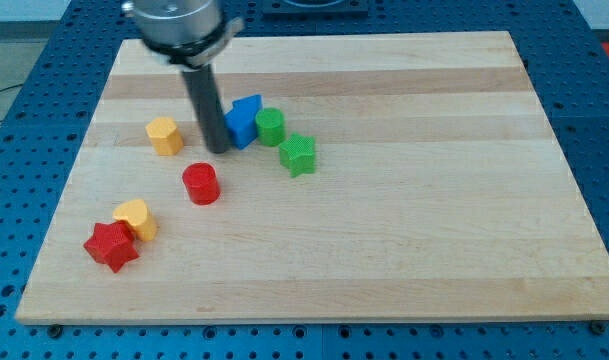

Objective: Move the yellow heart to the right of the red circle

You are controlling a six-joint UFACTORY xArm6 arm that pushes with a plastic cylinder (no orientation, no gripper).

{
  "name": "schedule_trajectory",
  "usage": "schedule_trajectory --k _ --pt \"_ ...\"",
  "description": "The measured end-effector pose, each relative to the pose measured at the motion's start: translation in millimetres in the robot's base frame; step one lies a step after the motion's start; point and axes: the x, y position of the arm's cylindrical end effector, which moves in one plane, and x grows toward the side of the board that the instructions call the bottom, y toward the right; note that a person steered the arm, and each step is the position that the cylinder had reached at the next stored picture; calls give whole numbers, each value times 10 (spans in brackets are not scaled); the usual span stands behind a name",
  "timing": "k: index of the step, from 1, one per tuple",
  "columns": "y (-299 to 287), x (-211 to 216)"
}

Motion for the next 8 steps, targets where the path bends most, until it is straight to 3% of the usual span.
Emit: schedule_trajectory --k 2,4,6,7,8 --pt "117 -202" --pt "453 387" --pt "-189 910" --pt "-552 578" --pt "-560 278"
